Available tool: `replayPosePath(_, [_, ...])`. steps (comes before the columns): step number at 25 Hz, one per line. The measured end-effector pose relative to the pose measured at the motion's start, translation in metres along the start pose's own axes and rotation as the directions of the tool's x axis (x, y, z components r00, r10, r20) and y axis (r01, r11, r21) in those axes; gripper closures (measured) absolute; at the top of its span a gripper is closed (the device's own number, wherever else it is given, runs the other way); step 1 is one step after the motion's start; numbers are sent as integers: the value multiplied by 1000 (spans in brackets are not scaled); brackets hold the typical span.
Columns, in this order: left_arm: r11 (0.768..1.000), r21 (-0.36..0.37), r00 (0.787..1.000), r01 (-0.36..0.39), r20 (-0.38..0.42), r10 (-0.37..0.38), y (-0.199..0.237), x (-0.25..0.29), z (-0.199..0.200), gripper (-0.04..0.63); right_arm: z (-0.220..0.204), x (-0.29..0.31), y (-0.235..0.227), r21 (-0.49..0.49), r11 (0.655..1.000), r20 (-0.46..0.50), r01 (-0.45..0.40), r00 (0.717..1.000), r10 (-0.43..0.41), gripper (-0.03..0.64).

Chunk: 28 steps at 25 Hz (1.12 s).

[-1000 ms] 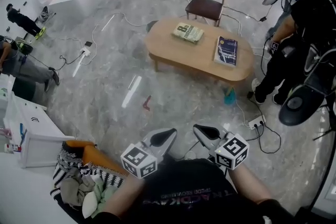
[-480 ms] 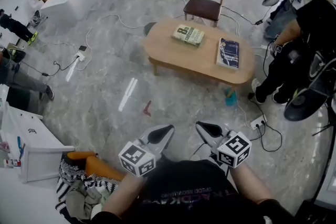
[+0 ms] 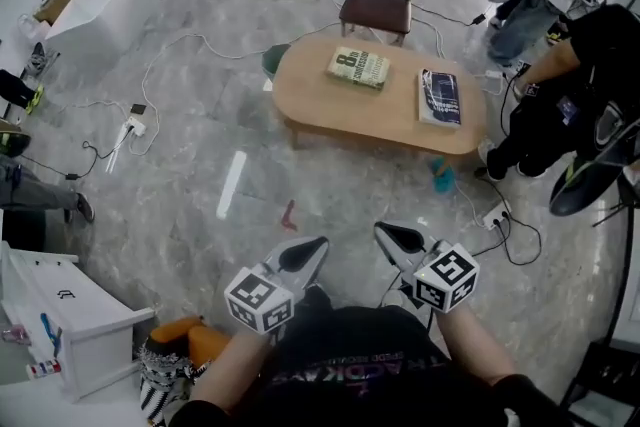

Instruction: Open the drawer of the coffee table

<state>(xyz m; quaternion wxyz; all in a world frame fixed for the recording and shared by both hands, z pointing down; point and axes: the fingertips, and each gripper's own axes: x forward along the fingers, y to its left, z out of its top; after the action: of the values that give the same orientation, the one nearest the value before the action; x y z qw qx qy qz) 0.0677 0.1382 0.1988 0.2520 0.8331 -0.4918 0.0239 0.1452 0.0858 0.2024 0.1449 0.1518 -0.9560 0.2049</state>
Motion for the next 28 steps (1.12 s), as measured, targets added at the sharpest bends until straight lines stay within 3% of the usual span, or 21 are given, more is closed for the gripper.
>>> replayPosePath(5, [999, -5, 999, 50, -6, -50, 46, -14, 12, 589, 6, 39, 3, 17, 996, -2, 84, 996, -84, 615])
replayPosePath(13, [991, 47, 990, 125, -69, -122, 95, -41, 12, 589, 19, 83, 16, 26, 981, 31, 195, 980, -195, 615])
replayPosePath(28, [998, 22, 998, 54, -38, -53, 157, -28, 36, 589, 34, 107, -14, 64, 972, 29, 227, 973, -229, 615])
